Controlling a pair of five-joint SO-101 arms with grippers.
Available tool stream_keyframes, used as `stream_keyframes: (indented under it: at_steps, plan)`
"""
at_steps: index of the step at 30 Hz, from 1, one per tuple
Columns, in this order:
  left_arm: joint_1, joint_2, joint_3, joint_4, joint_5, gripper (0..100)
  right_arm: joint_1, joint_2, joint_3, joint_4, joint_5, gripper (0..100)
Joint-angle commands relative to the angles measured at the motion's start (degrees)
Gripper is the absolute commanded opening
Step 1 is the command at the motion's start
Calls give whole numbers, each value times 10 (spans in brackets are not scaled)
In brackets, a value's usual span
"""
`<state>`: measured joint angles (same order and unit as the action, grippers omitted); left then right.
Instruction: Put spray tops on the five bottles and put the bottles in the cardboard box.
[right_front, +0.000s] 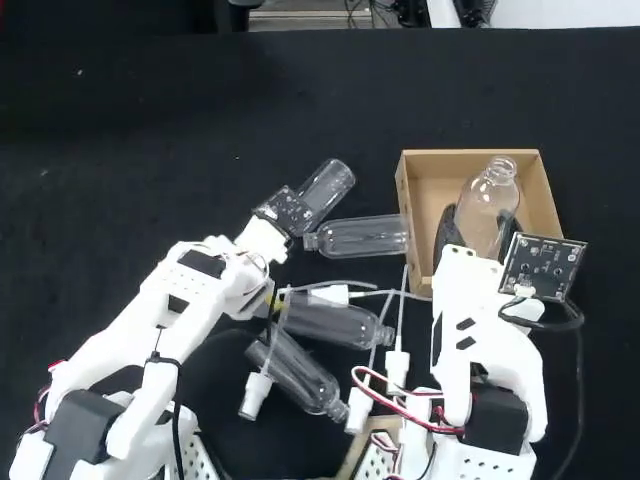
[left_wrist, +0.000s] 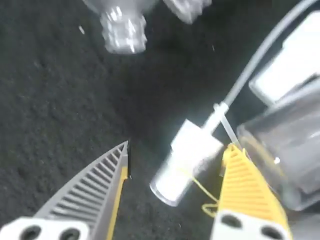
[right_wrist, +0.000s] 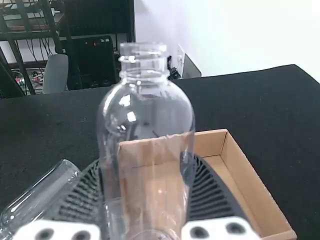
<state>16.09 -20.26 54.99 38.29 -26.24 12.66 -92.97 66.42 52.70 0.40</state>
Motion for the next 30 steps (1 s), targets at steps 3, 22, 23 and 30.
stream_keyframes:
  at_steps: [3,22,23,30]
  plan:
    - [6,-7,50,-108,-4,161,5,-6,-1,-3,-3,11]
    - [-127,-9,-104,241,-221,29,5,-6,-1,-3,-3,11]
    - [-144,-9,-115,256,-247,29,5,-6,-1,-3,-3,11]
    - [-295,-3,-142,300,-447,29,5,-6,-1,-3,-3,11]
